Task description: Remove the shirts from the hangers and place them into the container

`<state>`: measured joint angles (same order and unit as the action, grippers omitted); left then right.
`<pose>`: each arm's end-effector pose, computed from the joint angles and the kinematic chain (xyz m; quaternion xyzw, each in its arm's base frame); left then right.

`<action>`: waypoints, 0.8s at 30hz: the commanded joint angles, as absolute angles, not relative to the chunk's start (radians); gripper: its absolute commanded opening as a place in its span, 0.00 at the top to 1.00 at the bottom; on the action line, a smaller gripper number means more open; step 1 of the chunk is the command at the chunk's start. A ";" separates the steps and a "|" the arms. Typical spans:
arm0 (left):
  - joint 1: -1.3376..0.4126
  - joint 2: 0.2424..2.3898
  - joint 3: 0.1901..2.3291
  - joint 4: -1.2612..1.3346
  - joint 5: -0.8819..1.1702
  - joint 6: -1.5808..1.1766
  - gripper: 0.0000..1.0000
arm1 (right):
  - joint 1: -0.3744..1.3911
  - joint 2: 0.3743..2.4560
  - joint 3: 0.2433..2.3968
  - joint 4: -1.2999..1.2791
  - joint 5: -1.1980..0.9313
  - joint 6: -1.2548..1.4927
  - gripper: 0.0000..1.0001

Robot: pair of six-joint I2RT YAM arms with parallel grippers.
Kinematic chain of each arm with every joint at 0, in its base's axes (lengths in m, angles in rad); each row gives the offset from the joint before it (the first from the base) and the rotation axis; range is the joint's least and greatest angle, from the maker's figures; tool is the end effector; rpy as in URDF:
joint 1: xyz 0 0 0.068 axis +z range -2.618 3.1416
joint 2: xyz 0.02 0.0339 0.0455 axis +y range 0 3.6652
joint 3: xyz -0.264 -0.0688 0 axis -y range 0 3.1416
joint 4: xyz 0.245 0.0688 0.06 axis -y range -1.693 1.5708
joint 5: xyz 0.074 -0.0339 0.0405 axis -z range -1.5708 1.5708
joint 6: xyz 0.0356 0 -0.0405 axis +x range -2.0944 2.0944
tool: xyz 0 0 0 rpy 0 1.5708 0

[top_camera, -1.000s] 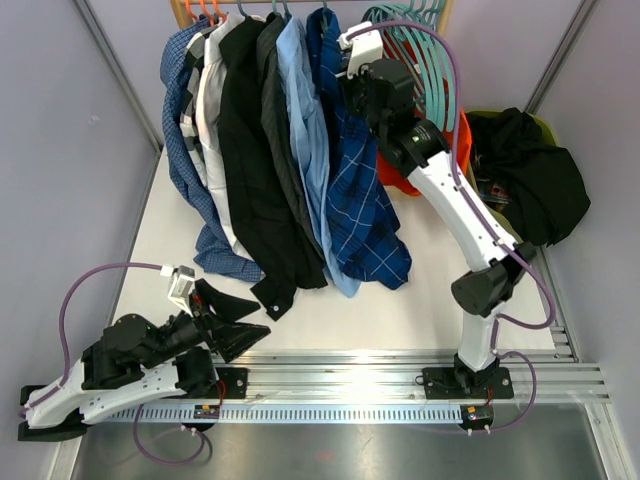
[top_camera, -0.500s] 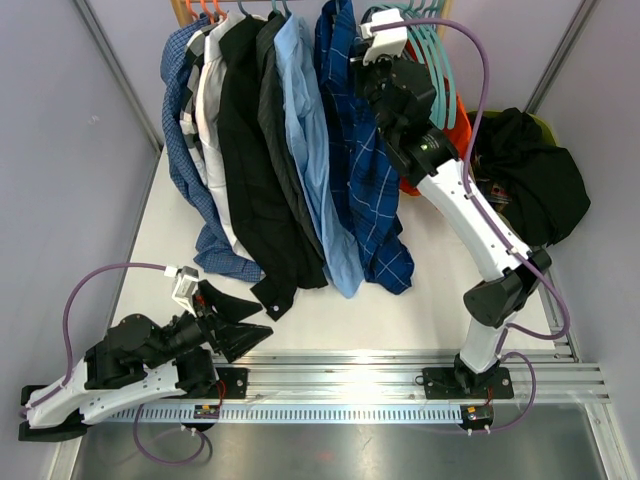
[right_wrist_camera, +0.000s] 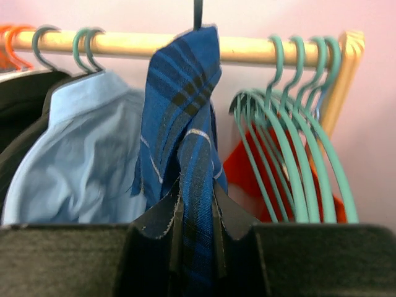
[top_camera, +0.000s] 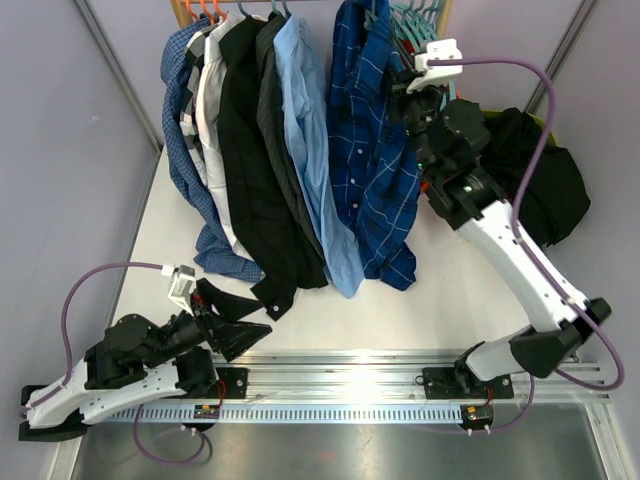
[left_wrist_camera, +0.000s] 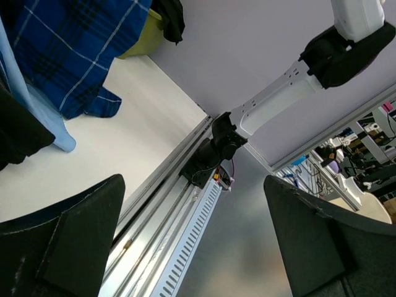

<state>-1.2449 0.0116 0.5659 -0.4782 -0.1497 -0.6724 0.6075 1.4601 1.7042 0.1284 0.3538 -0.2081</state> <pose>0.0184 -0.0377 0.3048 0.1388 0.6657 -0.5694 0.4619 0.2649 0.1692 0.5324 -0.0868 0.5673 0.0640 0.8165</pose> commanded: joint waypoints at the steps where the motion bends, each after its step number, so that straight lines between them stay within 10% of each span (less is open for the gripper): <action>1: -1.244 -0.068 0.566 -0.384 -0.159 -0.647 0.01 | 0.604 1.293 1.770 -0.143 0.325 -0.044 1.00; 24: -1.267 0.765 0.844 0.233 -0.267 -0.423 0.01 | 0.678 0.411 0.994 -0.726 -0.291 0.463 1.00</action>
